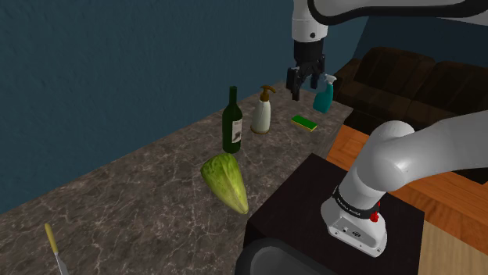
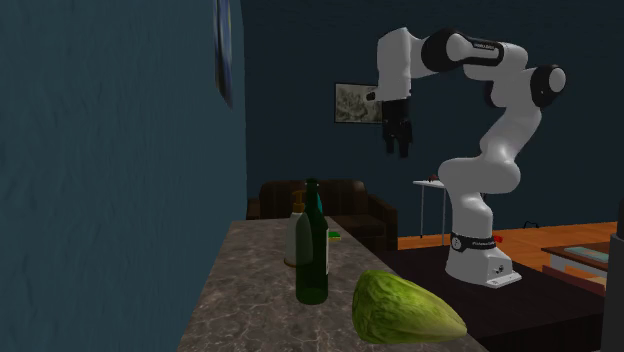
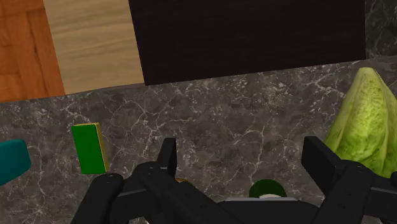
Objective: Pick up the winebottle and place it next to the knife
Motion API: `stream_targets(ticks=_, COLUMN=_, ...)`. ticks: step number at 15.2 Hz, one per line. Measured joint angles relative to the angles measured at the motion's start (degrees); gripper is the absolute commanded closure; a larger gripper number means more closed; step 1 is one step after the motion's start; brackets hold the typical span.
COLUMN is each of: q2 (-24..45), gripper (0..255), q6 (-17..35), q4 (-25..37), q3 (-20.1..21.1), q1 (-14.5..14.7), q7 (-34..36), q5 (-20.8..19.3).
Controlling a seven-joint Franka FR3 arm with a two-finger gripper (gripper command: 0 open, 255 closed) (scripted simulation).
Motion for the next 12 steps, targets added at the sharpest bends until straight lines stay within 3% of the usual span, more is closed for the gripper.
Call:
stream_targets(ticks=2, q2=0.8, gripper=0, q6=0.8, q4=0.2, q3=0.0, q1=0.0, q7=0.0, q5=0.1)
stream_targets(ticks=12, q2=18.0, gripper=0, q6=17.1, q4=7.0, q3=-1.2, q1=0.7, q7=-1.0, q5=2.0)
